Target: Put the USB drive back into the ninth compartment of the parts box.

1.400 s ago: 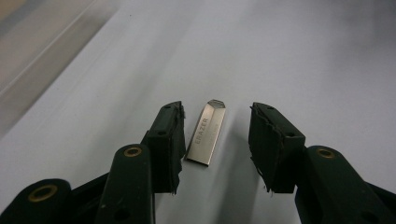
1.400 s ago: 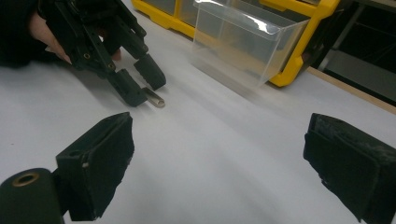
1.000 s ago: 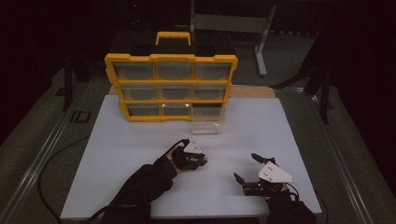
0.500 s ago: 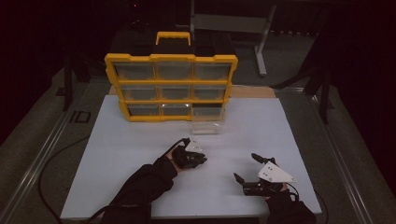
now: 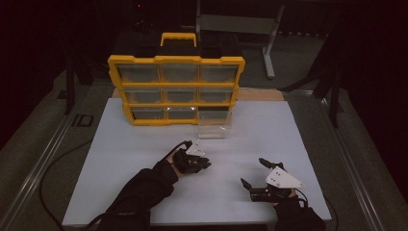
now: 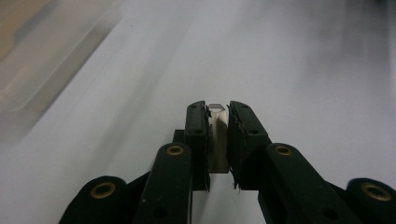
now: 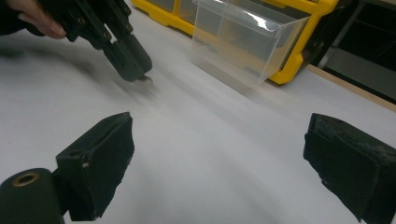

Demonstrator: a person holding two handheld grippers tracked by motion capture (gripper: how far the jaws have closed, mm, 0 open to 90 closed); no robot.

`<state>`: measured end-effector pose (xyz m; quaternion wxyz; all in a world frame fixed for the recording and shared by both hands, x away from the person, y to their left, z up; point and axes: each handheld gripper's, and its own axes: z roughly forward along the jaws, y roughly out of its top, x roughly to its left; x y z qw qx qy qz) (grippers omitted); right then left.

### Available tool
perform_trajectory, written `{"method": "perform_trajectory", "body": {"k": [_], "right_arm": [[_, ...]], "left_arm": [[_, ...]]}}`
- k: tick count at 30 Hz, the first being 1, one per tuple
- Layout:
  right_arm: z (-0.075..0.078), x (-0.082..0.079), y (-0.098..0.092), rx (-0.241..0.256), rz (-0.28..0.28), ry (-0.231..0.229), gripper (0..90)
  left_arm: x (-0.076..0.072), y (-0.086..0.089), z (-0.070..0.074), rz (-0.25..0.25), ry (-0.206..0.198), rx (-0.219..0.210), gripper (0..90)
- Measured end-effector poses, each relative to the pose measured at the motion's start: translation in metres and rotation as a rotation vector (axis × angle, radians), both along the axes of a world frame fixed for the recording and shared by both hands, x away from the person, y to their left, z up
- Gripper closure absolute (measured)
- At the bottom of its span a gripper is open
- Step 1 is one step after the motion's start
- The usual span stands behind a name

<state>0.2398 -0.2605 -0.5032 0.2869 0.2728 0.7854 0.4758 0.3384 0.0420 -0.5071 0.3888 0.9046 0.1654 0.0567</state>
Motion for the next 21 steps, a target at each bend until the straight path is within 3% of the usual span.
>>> {"method": "perform_trajectory", "body": {"k": [21], "right_arm": [[0.001, 0.0, 0.0, 0.006, -0.009, 0.002, 8.2]], "left_arm": [[-0.009, 0.009, 0.033, -0.05, -0.014, 0.022, 79.4]]}}
